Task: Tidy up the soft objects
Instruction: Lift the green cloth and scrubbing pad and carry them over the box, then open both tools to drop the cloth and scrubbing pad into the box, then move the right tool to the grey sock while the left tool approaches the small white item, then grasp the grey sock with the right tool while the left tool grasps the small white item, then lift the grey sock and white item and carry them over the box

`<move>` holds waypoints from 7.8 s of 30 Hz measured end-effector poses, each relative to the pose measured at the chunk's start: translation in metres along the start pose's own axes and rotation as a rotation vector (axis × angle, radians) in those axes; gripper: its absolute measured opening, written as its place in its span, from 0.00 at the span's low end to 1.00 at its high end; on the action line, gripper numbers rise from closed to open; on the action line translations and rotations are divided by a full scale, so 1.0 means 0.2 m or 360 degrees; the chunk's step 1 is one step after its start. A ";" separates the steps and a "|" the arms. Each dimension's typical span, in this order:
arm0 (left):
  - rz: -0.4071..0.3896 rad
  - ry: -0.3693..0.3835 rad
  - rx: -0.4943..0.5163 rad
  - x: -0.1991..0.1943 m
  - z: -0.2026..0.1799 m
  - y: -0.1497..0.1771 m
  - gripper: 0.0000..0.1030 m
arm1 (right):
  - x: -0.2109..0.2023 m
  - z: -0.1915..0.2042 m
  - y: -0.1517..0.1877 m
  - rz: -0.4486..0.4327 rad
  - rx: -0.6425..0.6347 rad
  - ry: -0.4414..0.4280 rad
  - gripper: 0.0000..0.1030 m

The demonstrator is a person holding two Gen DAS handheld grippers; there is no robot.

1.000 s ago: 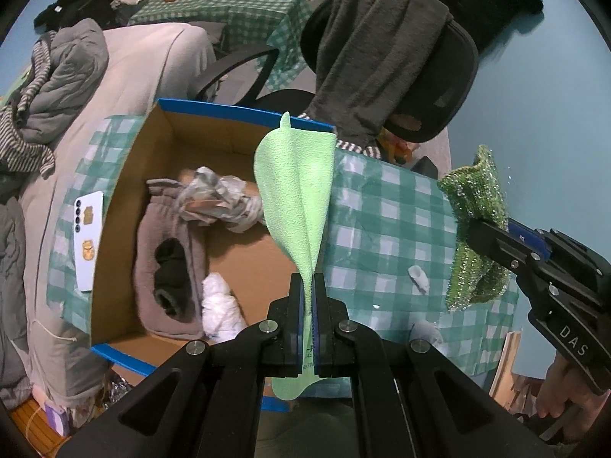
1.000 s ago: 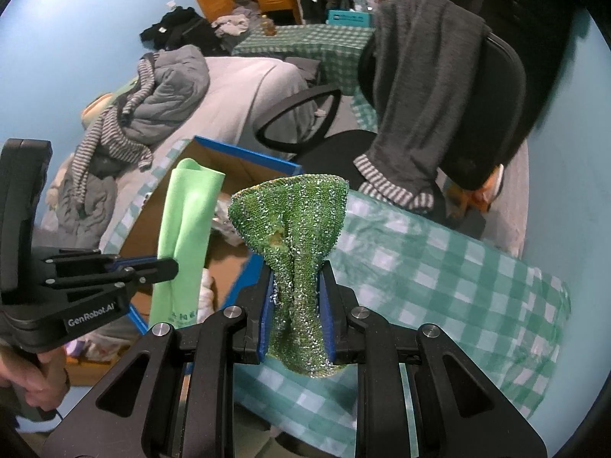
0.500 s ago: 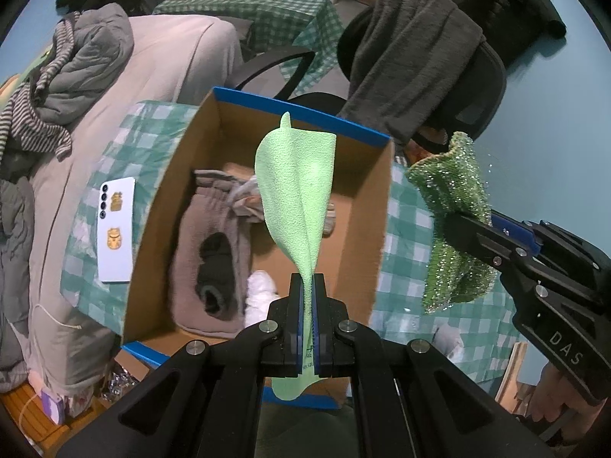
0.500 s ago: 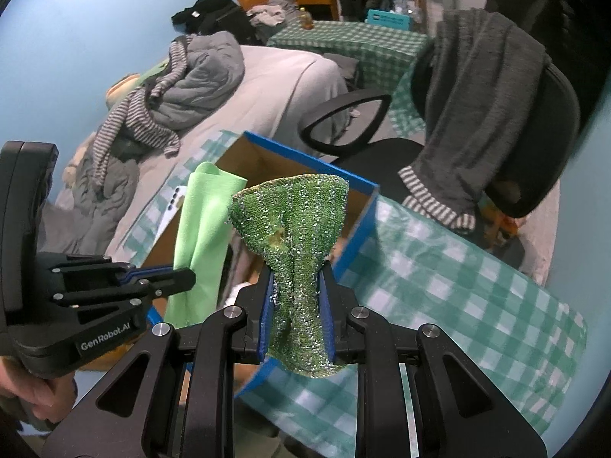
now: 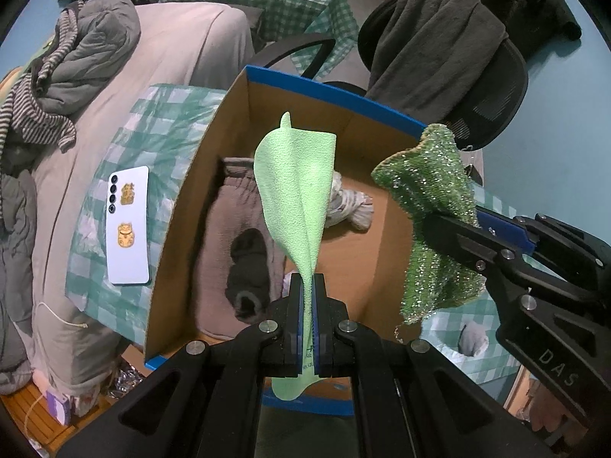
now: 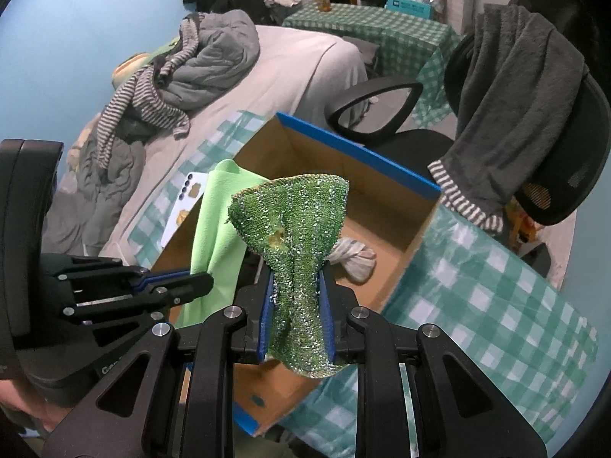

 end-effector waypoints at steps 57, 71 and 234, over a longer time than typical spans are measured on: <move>-0.0006 -0.0099 0.0278 -0.04 -0.43 0.14 0.70 | -0.28 -0.34 0.34 -0.0033 0.0349 0.0181 0.64; 0.0075 -0.0093 0.0553 0.06 -0.75 0.19 0.71 | -0.36 -0.63 0.69 0.0041 0.0610 0.0270 0.71; 0.0037 -0.0161 0.0535 0.32 -1.51 0.18 0.11 | -0.54 -1.24 0.99 -0.0060 0.0551 0.0212 0.27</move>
Point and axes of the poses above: each gripper's, at about its wrist camera, not at the fingertips, and x roughly the way its jaws point, z to its left, y to its underside, the point moved 2 cm from there along x, roughly the way its jaws point, and after that the axes turned 6 degrees about z, right-handed, at the moved point
